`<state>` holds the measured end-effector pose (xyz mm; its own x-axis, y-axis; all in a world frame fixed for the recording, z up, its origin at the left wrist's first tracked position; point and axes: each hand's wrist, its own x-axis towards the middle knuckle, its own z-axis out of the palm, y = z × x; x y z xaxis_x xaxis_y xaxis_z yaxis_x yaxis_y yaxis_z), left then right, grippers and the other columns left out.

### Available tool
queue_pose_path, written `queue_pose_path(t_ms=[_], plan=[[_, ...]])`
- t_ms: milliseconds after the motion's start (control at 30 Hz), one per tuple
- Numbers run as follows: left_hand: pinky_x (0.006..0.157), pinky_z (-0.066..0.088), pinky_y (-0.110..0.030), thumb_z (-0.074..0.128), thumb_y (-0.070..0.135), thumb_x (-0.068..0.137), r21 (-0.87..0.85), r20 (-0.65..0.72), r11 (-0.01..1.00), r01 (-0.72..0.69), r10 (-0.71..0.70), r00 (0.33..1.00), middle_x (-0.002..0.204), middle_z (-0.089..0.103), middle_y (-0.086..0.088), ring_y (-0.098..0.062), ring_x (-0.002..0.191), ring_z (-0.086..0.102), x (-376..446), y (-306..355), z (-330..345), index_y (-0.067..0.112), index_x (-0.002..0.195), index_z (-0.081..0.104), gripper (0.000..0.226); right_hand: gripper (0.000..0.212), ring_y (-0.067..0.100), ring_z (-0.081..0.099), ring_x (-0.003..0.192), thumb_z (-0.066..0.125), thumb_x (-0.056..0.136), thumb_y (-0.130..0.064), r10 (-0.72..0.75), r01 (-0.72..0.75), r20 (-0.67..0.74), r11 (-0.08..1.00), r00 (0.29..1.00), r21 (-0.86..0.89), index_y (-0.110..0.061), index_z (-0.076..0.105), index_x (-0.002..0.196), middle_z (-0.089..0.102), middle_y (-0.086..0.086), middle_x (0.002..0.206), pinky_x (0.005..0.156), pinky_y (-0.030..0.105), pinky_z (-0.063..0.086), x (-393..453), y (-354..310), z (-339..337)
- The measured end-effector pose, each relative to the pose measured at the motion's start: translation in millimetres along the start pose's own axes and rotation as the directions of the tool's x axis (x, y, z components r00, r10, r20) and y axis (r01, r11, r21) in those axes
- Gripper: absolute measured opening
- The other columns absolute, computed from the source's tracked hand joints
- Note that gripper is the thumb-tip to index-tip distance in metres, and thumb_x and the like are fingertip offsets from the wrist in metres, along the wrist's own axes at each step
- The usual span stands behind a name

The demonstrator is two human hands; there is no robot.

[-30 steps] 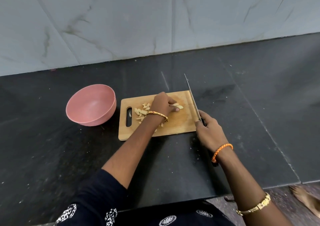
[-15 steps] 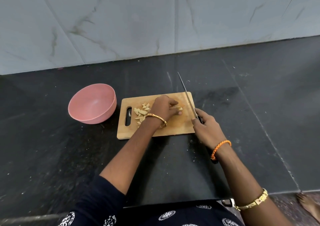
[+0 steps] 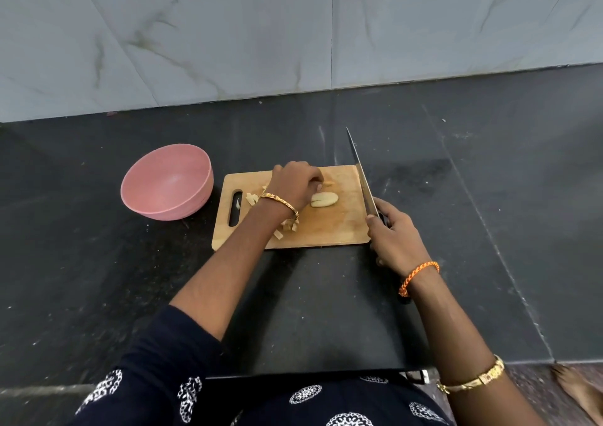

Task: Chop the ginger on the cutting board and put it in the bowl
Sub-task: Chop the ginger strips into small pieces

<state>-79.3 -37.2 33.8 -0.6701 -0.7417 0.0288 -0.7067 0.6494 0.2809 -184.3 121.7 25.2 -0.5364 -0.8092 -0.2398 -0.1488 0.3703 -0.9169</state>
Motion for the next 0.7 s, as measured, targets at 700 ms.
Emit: queue_pose_path(t_ms=[700], plan=[[0.088, 0.031, -0.034, 0.058, 0.036, 0.085, -0.081, -0.205, 0.977, 0.198, -0.211, 0.956, 0.108, 0.059, 0.003, -0.018, 0.106, 0.049, -46.5, 21.2, 34.3, 0.021, 0.107, 0.065, 0.027, 0.033, 0.005, 0.055, 0.072, 0.042, 0.097, -0.017, -0.053, 0.055, 0.019, 0.994, 0.998, -0.09, -0.04, 0.055, 0.118, 0.061, -0.016, 0.083, 0.066, 0.02, 0.041, 1.0, -5.1, 1.2]])
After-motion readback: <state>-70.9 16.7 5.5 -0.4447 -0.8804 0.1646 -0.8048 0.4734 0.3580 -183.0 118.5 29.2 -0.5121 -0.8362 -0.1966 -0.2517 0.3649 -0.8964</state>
